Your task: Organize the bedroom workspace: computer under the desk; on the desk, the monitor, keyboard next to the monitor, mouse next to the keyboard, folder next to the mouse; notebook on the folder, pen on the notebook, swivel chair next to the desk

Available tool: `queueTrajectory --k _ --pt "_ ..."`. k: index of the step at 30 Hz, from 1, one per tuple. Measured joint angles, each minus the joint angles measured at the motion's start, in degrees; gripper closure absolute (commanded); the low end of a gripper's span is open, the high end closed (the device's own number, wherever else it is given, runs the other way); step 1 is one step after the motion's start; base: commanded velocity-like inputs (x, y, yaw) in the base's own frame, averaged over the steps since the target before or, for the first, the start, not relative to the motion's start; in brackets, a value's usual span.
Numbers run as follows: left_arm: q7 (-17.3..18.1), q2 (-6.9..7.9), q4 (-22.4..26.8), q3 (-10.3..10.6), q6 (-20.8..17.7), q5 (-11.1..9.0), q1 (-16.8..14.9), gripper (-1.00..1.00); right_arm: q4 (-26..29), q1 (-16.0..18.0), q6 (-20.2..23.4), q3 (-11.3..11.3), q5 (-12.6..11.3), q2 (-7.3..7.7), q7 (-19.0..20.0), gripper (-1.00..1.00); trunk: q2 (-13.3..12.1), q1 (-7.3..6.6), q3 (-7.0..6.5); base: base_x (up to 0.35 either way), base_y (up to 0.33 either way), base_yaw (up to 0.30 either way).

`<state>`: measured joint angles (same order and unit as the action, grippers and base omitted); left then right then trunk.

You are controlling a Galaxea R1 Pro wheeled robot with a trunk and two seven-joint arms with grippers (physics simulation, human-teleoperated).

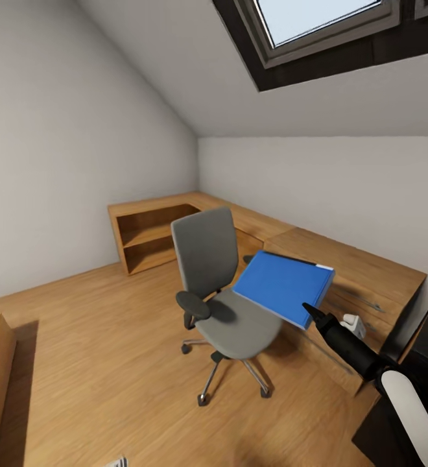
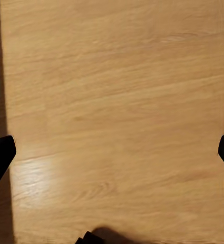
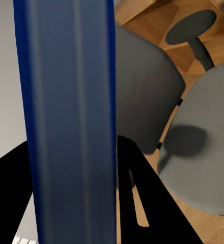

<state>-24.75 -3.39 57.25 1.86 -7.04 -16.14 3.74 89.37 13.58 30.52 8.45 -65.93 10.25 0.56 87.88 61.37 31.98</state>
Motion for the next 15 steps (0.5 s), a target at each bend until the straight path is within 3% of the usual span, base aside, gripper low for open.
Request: queueTrajectory --k 3,15 --pt "0.14 0.08 -3.46 -0.06 0.01 0.02 -0.04 -1.00 0.13 0.01 0.00 -0.01 0.02 0.03 0.00 1.00 -1.20 -0.66 -0.54 0.000 0.000 -0.051" --pt "0.34 0.17 -8.47 -0.10 0.07 0.04 -0.47 -1.00 0.17 0.01 0.00 -0.01 0.03 0.04 0.00 1.00 -6.02 -3.30 -2.70 0.000 0.000 -0.005"
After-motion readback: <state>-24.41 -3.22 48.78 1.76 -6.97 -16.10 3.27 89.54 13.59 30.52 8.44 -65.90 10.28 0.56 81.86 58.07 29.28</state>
